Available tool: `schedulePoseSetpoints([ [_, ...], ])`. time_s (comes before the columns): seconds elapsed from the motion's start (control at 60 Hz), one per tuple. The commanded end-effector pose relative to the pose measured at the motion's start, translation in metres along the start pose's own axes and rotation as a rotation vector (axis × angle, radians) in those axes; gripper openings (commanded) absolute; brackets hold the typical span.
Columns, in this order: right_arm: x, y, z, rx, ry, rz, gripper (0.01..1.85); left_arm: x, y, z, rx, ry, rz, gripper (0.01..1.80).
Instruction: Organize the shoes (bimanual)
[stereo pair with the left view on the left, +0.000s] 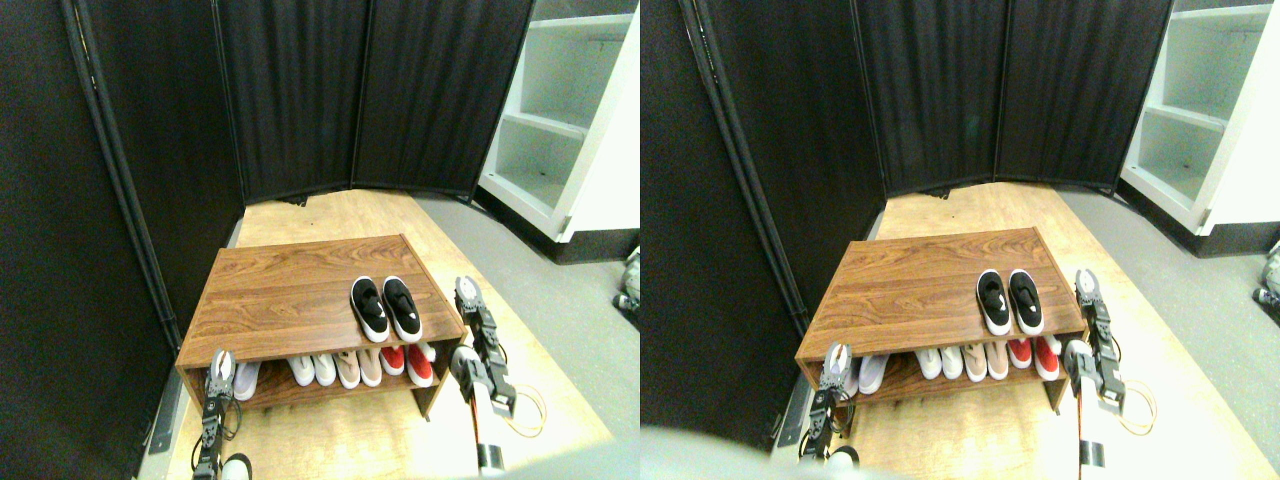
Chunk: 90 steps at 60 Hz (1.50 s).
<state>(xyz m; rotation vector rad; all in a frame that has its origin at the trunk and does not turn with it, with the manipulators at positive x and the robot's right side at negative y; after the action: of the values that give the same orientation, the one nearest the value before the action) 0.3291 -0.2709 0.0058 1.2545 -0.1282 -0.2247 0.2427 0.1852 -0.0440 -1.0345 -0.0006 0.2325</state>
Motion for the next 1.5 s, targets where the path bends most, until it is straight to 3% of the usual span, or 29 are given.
schedulePoseSetpoints([
  [0.017,0.01,-0.006,-0.005,-0.002,-0.003,0.004,0.01,0.004,-0.004,0.0,-0.003,-0.023,-0.034,0.07],
  [0.183,0.021,-0.027,-0.014,0.062,0.005,-0.1,0.01,0.006,-0.004,0.0,-0.002,-0.022,-0.03,0.06],
  [0.25,0.023,-0.034,-0.019,0.041,0.007,-0.097,0.01,0.007,-0.003,0.0,0.002,-0.024,-0.028,0.07],
  [0.467,0.031,-0.057,-0.034,0.079,0.038,-0.191,0.01,0.009,0.0,0.003,0.011,-0.04,-0.025,0.06],
  [0.733,0.03,-0.056,-0.049,0.092,0.069,-0.191,0.01,0.008,0.002,0.006,0.011,-0.051,-0.03,0.04],
  [0.833,0.029,-0.054,-0.056,0.066,0.096,-0.157,0.01,0.008,0.003,0.006,0.005,-0.045,-0.031,0.05],
  [0.95,0.027,-0.05,-0.064,0.079,0.096,-0.176,0.01,0.009,0.004,0.005,0.01,-0.043,-0.041,0.05],
  [1.067,0.028,-0.052,-0.074,0.089,0.153,-0.133,0.01,0.008,0.004,0.007,0.003,-0.041,-0.043,0.04],
  [1.5,0.027,-0.053,-0.082,0.136,0.17,-0.148,0.01,0.007,0.005,0.009,0.01,-0.056,-0.049,0.03],
])
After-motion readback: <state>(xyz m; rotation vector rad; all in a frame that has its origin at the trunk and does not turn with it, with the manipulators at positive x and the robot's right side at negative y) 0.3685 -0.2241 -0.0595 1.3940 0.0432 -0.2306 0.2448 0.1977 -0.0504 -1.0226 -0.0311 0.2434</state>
